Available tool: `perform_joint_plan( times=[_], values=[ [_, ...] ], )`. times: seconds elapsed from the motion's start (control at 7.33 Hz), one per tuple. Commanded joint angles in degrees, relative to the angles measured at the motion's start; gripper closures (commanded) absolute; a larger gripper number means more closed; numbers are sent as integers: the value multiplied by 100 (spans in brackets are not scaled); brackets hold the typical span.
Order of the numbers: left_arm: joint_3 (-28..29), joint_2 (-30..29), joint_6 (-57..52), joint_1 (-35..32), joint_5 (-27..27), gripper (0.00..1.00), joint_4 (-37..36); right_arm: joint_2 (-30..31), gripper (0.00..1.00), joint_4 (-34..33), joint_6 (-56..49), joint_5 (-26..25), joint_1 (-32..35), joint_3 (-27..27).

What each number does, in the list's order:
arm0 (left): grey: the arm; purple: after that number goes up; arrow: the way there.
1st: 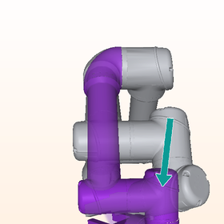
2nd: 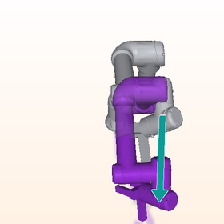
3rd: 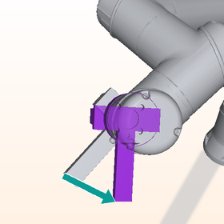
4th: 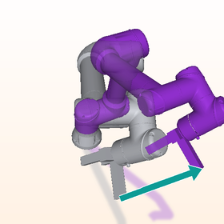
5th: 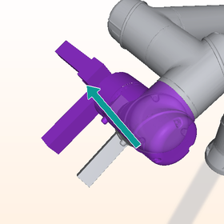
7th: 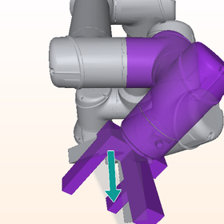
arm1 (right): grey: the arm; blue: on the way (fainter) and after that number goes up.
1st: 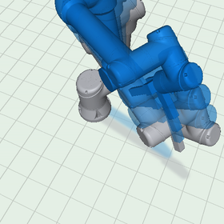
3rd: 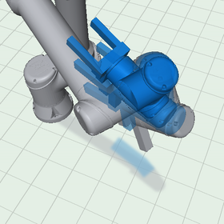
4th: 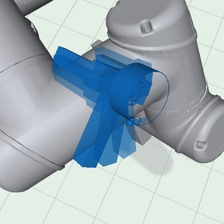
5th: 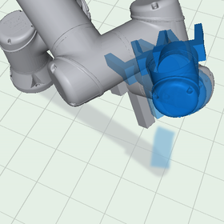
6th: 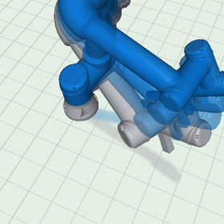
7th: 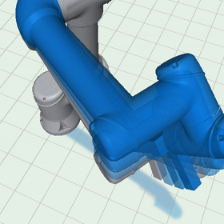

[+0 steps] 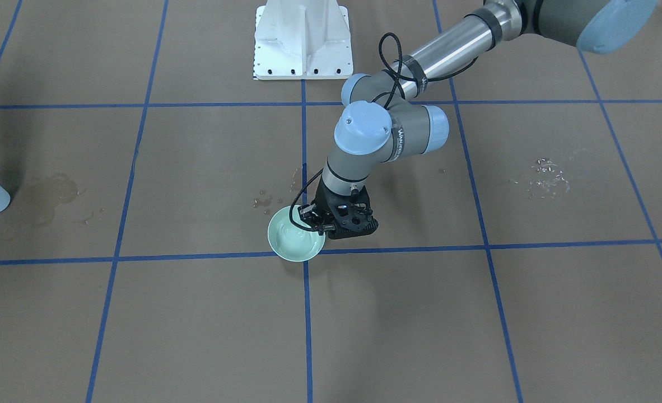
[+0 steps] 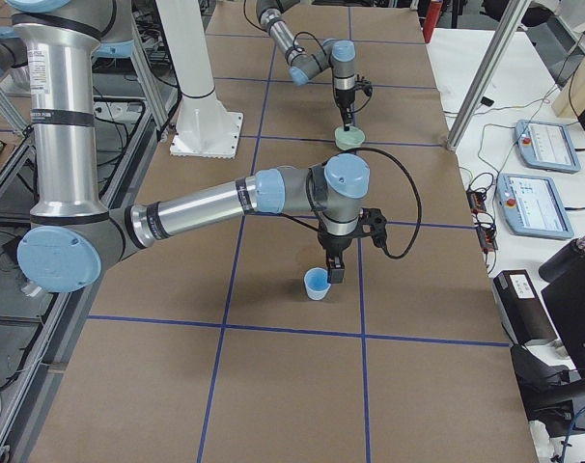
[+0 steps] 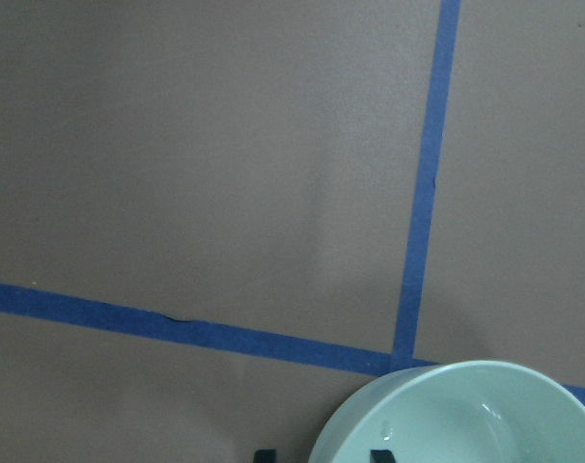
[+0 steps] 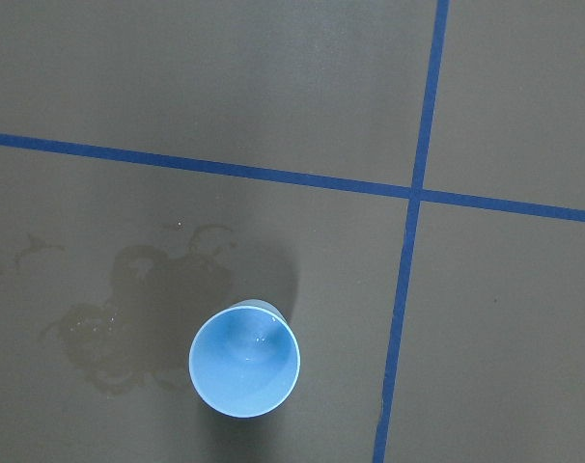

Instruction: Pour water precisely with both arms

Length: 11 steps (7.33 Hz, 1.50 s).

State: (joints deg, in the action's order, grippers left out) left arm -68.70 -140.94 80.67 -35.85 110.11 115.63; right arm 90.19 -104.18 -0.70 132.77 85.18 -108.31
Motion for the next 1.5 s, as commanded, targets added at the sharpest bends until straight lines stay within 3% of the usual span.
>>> perform_joint_plan(
  times=[0.0, 0.27, 0.68, 0.96, 1.09, 1.23, 1.36],
  values=[
    [-456, 5, -25, -245, 306, 100, -406, -11, 1, 3, 9, 3, 7, -15],
    [-1815, 651, -69, -659, 783, 100, -1355, 24, 1, 12, 9, 12, 7, -50],
    [-3690, 3012, -1488, -1055, 810, 100, -1386, 51, 1, 47, 26, 82, 7, -33],
    [-4010, 4148, -1887, -1248, 810, 100, -731, 42, 1, 56, 52, 56, 7, -6],
    [-3845, 4728, -1888, -1310, 810, 100, 257, 33, 1, 56, 79, 65, 7, -24],
    [-3513, 4890, -1888, -1459, 862, 100, 833, 33, 1, 56, 88, 65, 7, -15],
    [-3258, 4875, -1906, -1608, 1045, 100, 943, 25, 1, 56, 88, 56, 7, -15]
  ],
)
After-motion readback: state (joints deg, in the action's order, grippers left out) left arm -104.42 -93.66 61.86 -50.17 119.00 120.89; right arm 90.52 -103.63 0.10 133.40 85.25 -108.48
